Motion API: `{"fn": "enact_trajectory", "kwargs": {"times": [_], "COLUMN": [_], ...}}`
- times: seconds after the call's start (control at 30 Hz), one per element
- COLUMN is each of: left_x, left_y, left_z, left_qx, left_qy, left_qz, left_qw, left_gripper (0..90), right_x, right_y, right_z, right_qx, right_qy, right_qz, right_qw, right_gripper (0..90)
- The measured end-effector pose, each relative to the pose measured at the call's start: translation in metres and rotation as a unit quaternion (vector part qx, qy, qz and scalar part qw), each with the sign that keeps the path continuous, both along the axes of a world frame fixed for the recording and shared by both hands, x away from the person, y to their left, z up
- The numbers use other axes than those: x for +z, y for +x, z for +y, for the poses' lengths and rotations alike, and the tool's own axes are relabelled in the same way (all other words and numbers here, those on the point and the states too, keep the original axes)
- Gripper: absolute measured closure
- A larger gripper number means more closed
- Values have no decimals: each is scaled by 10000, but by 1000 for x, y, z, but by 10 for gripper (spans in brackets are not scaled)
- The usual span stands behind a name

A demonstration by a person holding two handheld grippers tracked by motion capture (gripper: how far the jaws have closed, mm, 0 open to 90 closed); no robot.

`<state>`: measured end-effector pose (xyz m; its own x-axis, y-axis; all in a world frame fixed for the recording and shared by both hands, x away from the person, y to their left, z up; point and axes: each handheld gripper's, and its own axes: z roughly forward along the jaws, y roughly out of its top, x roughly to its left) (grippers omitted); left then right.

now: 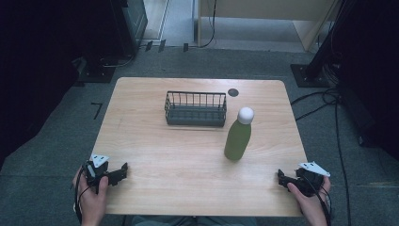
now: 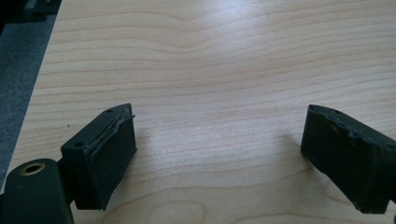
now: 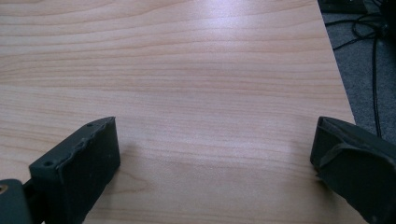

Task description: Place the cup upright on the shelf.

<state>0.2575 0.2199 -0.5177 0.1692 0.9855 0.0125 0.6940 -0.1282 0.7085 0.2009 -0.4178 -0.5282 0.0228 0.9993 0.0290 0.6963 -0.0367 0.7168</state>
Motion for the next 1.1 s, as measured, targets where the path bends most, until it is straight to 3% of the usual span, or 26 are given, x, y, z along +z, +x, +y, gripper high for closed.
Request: {"fn": "enact_trajectory", "kwargs": {"times": [0.13, 0.33, 0.5, 1.1], "left_x": [0, 0, 0, 0], "left_y": [0, 0, 0, 0], "left_z": [0, 0, 0, 0], "left_qx": [2, 0, 0, -1], "left_qy": [-3, -3, -5, -7], "left_qz": [-2, -1, -2, 0], "left_qw": [10000, 10000, 10000, 10000], "left_gripper": [107, 107, 107, 106], "right_x": [0, 4, 8, 42], "right_y": [0, -1, 0, 3], "right_z": [0, 0, 5, 52], "right_qx": [1, -108, -81, 404], "right_qy": [0, 156, 168, 328], "right_qz": [2, -268, -317, -735], "right_qw": [10000, 9995, 9993, 9959], "right_gripper": [10, 32, 35, 44]}}
